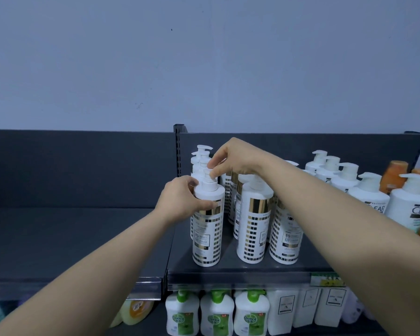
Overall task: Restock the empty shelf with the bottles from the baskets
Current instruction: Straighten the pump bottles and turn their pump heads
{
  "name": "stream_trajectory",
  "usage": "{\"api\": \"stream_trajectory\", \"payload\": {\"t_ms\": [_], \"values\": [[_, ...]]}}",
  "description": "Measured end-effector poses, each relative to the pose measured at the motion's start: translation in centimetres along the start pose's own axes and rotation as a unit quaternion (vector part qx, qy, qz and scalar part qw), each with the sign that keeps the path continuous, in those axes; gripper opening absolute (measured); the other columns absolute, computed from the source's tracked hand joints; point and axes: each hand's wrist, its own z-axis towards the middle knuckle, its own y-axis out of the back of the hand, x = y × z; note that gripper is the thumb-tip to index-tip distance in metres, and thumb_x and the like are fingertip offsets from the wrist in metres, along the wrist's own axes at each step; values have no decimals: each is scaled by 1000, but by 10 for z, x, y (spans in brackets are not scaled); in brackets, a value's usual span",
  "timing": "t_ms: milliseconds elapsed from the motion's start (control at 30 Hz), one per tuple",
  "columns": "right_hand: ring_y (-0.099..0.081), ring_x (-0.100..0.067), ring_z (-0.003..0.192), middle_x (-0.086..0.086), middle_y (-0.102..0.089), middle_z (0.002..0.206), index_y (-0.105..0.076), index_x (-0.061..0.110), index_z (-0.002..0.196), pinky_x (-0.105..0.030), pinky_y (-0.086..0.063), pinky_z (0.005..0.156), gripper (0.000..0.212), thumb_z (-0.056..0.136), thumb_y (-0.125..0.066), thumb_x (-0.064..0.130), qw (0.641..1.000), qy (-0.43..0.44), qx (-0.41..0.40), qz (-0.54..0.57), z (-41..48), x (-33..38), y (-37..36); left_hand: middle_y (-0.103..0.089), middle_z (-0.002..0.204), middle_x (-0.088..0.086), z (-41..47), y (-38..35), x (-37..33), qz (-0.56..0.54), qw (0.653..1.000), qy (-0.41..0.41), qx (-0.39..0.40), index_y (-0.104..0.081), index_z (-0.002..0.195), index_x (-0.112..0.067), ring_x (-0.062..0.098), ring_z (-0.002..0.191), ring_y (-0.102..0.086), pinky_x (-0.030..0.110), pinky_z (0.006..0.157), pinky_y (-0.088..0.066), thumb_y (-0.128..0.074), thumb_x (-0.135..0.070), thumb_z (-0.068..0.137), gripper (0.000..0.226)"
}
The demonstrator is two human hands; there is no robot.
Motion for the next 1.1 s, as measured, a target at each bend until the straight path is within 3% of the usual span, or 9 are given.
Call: {"api": "stream_trajectory", "payload": {"t_ms": [100, 167, 333, 433, 500, 700, 833, 933, 1100], "values": [[-57, 3, 88, 15, -68, 103, -75, 25, 105, -18, -41, 70, 26, 81, -75, 36, 1000, -6, -7, 20, 0, -4, 16, -70, 96, -11, 5, 17, 1, 2, 1000, -13, 27, -65, 104, -24, 5, 88, -66, 25, 74, -53, -78, -62, 62, 58], [-57, 0, 86, 12, -67, 110, -73, 25, 108, -22, -42, 76, 23, 87, -69, 33, 1000, -15, -21, 1, 8, -10, 26, -69, 105, -10, 16, 30, 5, 5, 1000, -19, 11, -67, 109, -23, 7, 96, -63, 24, 77, -49, -62, -63, 79, 51], [-59, -14, 98, 1, -65, 121, -69, 20, 115, -26, -47, 81, 26, 93, -56, 11, 996, -56, -48, -44, 44, -24, 31, -65, 120, -5, 69, 45, 13, 12, 999, -5, -46, -62, 125, -19, 13, 110, -59, 25, 87, -43, -55, -35, 94, 36], [-57, -13, 93, 1, -65, 122, -69, 19, 117, -21, -43, 71, 31, 95, -52, 6, 996, -61, -51, -52, 67, -26, 25, -65, 120, -2, 99, 40, 14, -3, 999, 7, -31, -59, 129, -17, 13, 102, -58, 24, 83, -41, -57, -28, 94, 36], [-57, -14, 99, 0, -64, 125, -68, 19, 118, -23, -43, 78, 35, 95, -48, 2, 995, -62, -51, -58, 83, -27, 19, -65, 117, -1, 116, 34, 14, -6, 1000, 11, -28, -61, 127, -16, 13, 98, -58, 24, 80, -41, -59, -27, 93, 36], [-57, -18, 114, -1, -63, 128, -68, 17, 119, -24, -41, 85, 32, 96, -51, 4, 996, -63, -37, -43, 114, -33, 4, -72, 81, 8, 152, 21, 20, -25, 999, 18, -36, -72, 101, -9, 16, 67, -60, 33, 68, -55, -63, -21, 89, 19], [-59, -11, 92, 1, -68, 116, -71, 16, 114, -24, -42, 83, 24, 92, -61, 13, 997, -60, -31, -28, 124, -39, -2, -74, 79, 12, 159, 18, 20, -76, 997, 12, -22, -74, 82, -11, 22, 72, -67, 45, 80, -59, -65, -16, 88, 12], [-54, -4, 72, 4, -67, 101, -74, 17, 108, -26, -43, 80, 21, 87, -69, 18, 998, -52, -22, -5, 129, -38, -7, -75, 84, 7, 161, 16, 21, -136, 990, 26, -13, -73, 88, -11, 18, 76, -70, 38, 83, -59, -68, -13, 87, 6], [-62, -12, 83, 2, -72, 100, -77, 19, 100, -28, -51, 83, 18, 84, -71, 24, 998, -52, -13, -19, 135, -31, -9, -74, 100, -8, 160, 7, 36, -140, 988, 27, 58, -67, 117, -16, 8, 95, -68, 30, 93, -52, -74, -10, 80, 38]]}}
